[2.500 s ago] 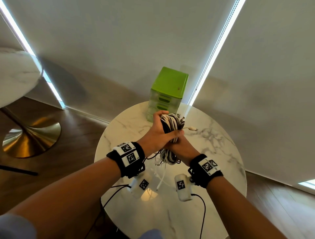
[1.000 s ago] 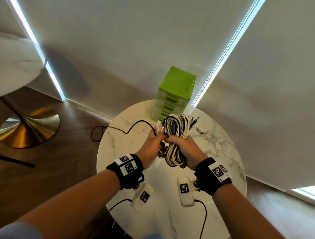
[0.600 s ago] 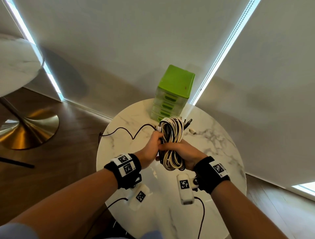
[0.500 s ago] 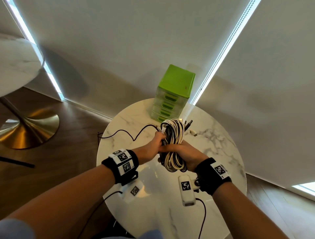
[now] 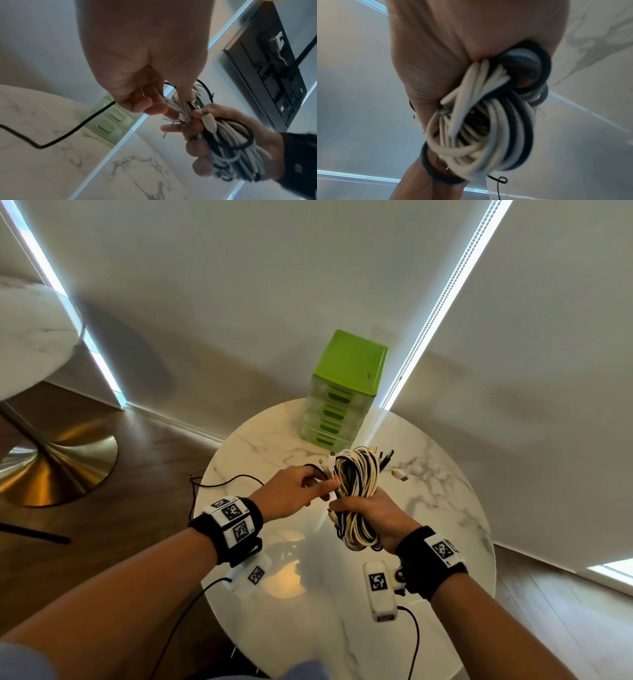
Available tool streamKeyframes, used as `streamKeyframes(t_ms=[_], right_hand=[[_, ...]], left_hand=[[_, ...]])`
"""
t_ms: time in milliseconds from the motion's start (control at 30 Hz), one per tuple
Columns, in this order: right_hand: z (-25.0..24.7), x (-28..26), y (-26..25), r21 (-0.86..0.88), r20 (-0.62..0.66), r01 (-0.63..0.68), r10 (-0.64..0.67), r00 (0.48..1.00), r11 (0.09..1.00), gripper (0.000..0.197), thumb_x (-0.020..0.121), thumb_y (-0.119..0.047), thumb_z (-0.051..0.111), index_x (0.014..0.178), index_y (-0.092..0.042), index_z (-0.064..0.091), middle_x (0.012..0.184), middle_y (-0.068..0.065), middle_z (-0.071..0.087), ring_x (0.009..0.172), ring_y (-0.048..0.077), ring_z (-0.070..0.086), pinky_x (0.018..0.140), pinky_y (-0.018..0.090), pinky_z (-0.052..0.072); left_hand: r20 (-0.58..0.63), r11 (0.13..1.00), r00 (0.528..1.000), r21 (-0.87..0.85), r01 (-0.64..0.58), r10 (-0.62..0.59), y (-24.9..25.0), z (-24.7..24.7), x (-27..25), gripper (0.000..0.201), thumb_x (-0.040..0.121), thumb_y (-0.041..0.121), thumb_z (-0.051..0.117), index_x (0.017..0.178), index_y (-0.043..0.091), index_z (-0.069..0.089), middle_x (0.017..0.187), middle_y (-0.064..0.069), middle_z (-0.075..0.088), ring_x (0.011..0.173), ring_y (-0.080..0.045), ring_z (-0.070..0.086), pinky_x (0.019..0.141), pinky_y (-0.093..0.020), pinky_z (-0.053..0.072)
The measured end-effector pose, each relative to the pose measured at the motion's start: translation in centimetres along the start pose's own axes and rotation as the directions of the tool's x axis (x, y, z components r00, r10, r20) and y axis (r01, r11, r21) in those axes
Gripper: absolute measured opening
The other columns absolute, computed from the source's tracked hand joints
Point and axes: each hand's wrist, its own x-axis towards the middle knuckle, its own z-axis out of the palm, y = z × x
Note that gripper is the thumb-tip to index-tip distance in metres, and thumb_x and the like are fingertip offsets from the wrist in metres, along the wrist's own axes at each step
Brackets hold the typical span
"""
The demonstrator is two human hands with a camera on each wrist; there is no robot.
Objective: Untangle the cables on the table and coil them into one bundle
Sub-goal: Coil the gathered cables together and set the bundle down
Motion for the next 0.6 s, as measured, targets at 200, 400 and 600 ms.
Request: streamKeyframes(t_ms=[200, 400, 600], right_hand=[[-1.4, -0.2, 0.0, -0.056, -0.026, -0.088, 0.087, 0.996, 0.995, 0.010, 0.084, 0.002, 0.070, 0.093, 0.004, 0.066, 0.081, 0.024, 0.068, 0.067, 0.032, 0.066, 0.068, 0.040, 0.056], [-0.7, 0.0, 0.5, -0.302, 0.006, -0.039, 0.043, 0.999, 0.952, 0.018, 0.073, -0.005, 0.077, 0.091, -0.007, 0.074, 0.083, 0.014, 0.073, 0.078, 0.028, 0.070, 0.083, 0.045, 0.058], [-0.1, 0.4, 1.3, -0.336, -0.032, 0.006, -0.018, 0.999, 0.942, 0.029, 0.071, -0.002, 0.076, 0.099, -0.006, 0.072, 0.087, 0.010, 0.073, 0.083, 0.020, 0.068, 0.083, 0.042, 0.058]], left_hand=[[-0.342, 0.950, 0.910, 0.279, -0.140, 0.234, -2.2, 0.2, -0.4, 0.047, 0.083, 0.050, 0.078, 0.117, 0.024, 0.057, 0.109, 0.007, 0.058, 0.095, -0.005, 0.052, 0.088, -0.026, 0.040], [-0.043, 0.922, 0.977, -0.342, 0.180, -0.207, -0.3, 0.9, 0.2, 0.013, 0.104, 0.026, 0.051, 0.105, 0.017, 0.059, 0.104, -0.008, 0.075, 0.092, -0.024, 0.075, 0.099, -0.047, 0.055], [0.139, 0.527, 0.924, -0.786, 0.322, -0.357, 3.0, 2.1, 1.0, 0.034, 0.105, 0.020, 0.038, 0.108, 0.005, 0.068, 0.096, -0.013, 0.069, 0.085, -0.022, 0.066, 0.078, -0.032, 0.056]])
